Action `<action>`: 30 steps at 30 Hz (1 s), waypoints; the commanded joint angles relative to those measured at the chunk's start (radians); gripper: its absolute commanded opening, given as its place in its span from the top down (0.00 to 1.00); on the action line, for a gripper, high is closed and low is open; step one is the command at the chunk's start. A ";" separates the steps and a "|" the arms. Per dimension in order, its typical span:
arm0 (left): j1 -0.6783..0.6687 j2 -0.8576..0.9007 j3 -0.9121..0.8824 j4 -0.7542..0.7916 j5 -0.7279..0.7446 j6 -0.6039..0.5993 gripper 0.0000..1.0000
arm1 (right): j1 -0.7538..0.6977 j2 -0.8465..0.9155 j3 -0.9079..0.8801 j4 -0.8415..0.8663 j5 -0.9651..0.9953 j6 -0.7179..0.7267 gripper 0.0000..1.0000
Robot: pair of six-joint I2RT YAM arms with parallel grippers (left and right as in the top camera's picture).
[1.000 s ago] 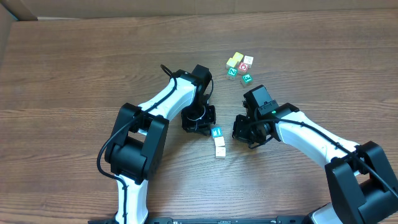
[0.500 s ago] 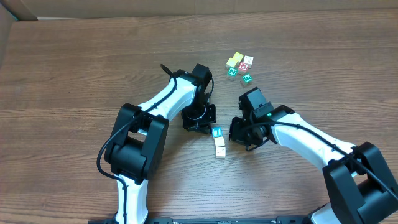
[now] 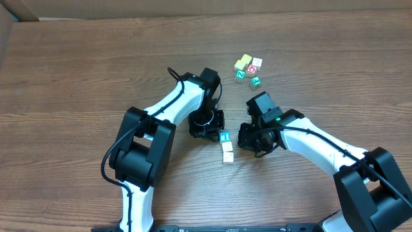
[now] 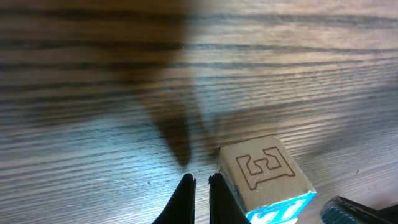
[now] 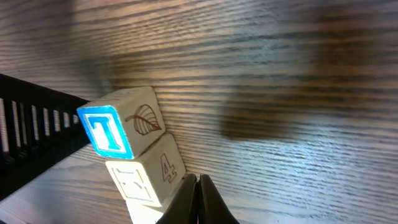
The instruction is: Flip 3 blocks
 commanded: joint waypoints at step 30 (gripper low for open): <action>-0.028 -0.004 -0.005 -0.053 -0.003 0.001 0.96 | 0.035 0.009 0.013 0.024 0.036 -0.004 0.96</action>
